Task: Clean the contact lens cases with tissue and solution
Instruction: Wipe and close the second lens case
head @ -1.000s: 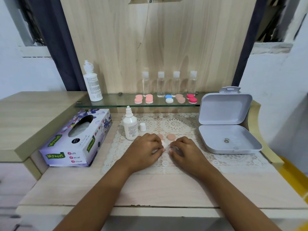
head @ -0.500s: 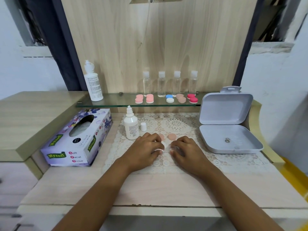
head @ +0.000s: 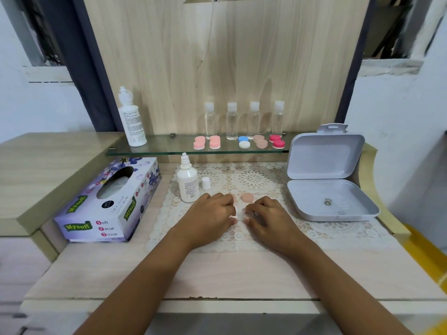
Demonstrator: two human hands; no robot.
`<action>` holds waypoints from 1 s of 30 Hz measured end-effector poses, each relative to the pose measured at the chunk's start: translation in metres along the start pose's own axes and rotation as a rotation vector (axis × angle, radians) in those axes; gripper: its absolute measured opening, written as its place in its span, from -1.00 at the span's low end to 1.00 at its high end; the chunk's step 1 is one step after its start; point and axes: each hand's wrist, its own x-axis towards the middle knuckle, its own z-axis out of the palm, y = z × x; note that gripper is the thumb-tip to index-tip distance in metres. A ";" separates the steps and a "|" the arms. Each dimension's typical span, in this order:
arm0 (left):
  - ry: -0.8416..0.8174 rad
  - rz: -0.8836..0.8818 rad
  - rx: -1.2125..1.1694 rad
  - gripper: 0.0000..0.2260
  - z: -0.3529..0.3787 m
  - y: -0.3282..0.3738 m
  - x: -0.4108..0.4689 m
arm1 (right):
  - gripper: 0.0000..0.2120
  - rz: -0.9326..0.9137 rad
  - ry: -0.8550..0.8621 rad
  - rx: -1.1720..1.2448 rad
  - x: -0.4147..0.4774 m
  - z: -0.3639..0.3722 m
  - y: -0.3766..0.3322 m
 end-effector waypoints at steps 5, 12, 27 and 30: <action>-0.062 -0.120 -0.202 -0.75 0.004 -0.002 -0.004 | -0.58 0.008 -0.016 0.007 0.002 0.000 0.001; 0.066 -0.050 0.031 -0.68 0.003 -0.004 -0.009 | -0.51 -0.004 -0.001 0.019 0.001 0.001 0.000; -0.004 -0.349 -0.595 -0.84 0.008 -0.004 -0.010 | -0.56 -0.028 0.053 -0.043 -0.002 0.005 -0.001; 0.064 -0.424 -0.714 -0.88 0.002 -0.004 -0.012 | -0.61 -0.048 0.062 -0.045 -0.004 0.004 -0.002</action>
